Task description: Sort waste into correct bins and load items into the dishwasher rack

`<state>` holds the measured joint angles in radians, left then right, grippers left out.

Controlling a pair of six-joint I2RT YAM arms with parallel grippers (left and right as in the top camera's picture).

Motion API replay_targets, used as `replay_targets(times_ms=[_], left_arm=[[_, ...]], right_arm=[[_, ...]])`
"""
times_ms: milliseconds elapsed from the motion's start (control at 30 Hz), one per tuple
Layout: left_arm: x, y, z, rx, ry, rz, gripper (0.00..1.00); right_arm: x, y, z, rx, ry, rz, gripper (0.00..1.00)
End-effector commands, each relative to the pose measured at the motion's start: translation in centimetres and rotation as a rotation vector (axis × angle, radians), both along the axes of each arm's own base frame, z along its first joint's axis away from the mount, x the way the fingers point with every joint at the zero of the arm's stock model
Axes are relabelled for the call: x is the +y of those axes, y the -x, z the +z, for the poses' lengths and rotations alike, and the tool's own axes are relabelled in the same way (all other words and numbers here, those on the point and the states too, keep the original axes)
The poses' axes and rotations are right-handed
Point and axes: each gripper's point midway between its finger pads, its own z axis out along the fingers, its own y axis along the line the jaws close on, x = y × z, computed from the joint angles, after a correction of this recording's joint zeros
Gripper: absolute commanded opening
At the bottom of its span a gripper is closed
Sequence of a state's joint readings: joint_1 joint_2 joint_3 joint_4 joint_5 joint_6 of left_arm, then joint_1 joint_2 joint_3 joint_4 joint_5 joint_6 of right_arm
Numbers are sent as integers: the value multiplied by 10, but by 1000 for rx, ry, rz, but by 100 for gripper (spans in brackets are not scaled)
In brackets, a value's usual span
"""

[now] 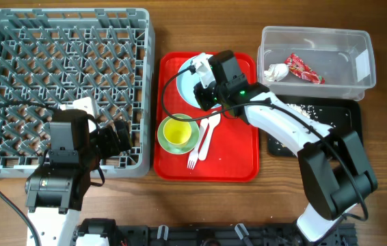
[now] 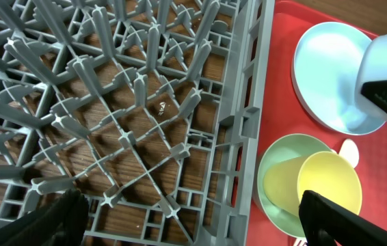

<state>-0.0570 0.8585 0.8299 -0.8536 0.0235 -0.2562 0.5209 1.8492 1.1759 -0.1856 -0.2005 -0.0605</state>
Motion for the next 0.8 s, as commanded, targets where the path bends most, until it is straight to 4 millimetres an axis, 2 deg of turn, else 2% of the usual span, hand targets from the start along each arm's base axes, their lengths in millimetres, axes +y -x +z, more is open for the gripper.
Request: replay_targets(times_ms=[0,100,200,267,300,333,367,467,600,667,767], left_arm=[[1,-2,7,-19,-7,-5,100],[1,-2,7,-19,-7,-5,100],[1,-2,7,-19,-7,-5,100],[1,-3,7,-21,-7,-5,100],[1,-3,7,-22,-7,-5,100],[1,-3,7,-21,-7,-5,100],[1,-3,7,-22,-7,-5,100],[1,-3,7,-22,-7,-5,100],[1,-3,7,-22,-7,-5,100],[1,-3,7,-22,-7,-5,100],[1,-3,7,-22,-7,-5,100]], right_arm=[[-1,0,-5,15,13,-7,34],[-5,8,-3,46,23,-15,36],[-10,16,42,26,-8,-34,36],[-7,30,94,16,-107,-39,36],[-6,41,109,43,-158,-48,36],[-4,49,113,77,-184,-55,35],[-1,62,110,153,-203,-78,35],[10,93,75,322,-150,-113,36],[11,102,25,417,-27,-227,33],[11,104,4,458,12,-268,26],[8,105,-18,507,46,-312,24]])
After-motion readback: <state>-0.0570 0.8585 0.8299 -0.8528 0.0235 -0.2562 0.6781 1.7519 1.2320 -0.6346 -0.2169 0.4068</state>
